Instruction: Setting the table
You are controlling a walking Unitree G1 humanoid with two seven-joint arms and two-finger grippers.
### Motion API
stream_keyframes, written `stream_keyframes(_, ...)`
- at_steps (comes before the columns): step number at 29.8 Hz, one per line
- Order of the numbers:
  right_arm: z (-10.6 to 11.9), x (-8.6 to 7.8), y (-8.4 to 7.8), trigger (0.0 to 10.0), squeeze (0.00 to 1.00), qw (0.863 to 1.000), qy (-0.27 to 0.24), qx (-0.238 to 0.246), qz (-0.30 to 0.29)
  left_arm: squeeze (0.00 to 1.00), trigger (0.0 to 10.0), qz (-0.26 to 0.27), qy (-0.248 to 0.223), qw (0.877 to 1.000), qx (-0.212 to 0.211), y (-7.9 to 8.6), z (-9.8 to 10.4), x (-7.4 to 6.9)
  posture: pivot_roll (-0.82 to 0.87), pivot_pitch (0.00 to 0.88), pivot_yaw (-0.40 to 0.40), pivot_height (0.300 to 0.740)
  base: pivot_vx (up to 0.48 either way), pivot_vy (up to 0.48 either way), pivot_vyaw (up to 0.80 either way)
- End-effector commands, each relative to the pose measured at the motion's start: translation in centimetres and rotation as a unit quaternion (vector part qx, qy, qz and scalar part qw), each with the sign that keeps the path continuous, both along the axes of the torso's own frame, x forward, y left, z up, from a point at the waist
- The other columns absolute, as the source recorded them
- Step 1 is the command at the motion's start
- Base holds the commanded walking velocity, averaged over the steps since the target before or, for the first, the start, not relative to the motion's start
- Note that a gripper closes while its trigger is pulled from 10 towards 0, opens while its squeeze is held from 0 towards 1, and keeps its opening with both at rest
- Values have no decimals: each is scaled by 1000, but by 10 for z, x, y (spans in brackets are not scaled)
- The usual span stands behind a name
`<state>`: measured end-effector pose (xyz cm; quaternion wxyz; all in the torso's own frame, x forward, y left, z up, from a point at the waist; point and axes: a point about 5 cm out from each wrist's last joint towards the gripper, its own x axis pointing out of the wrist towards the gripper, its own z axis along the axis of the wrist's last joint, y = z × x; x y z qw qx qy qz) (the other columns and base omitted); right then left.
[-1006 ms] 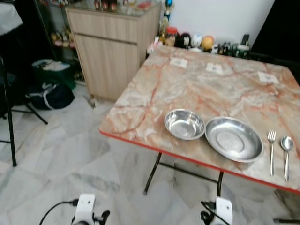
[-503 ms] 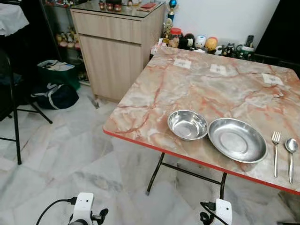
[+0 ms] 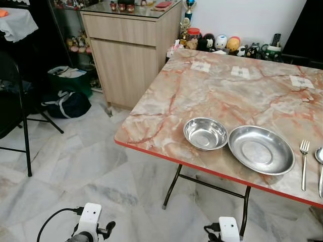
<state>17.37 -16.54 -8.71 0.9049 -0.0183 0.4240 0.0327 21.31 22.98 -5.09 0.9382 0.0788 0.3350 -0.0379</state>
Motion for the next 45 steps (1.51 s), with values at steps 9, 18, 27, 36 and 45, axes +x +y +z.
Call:
stream_keyframes(9, 29, 31, 0, 10000, 0, 988, -153, 38, 6, 0, 10000, 6, -127, 992, 3, 18, 23, -2, 113, 20, -74, 740, 0, 0, 0)
stream_keyframes(18, 51, -4, -7, 10000, 0, 969, -229, 65, -64, 0, 10000, 7, -194, 981, 10, 32, 38, -36, 121, 32, -95, 740, 0, 0, 0)
stream_keyframes(27, 80, -41, -15, 10000, 0, 957, -266, 40, -105, 0, 10000, 9, -261, 965, 18, 33, 70, -38, 114, 35, -96, 740, 0, 0, 0)
stream_keyframes(36, 140, 20, -32, 10000, 0, 911, -385, 36, -146, 0, 10000, -4, -359, 933, -4, 13, 120, 21, 124, 0, -73, 740, 0, 0, 0)
stream_keyframes(45, 161, 46, -35, 10000, 0, 892, -424, 34, -151, 0, 10000, -54, -397, 916, -18, -15, 152, 55, 108, 0, -40, 740, 0, 0, 0)
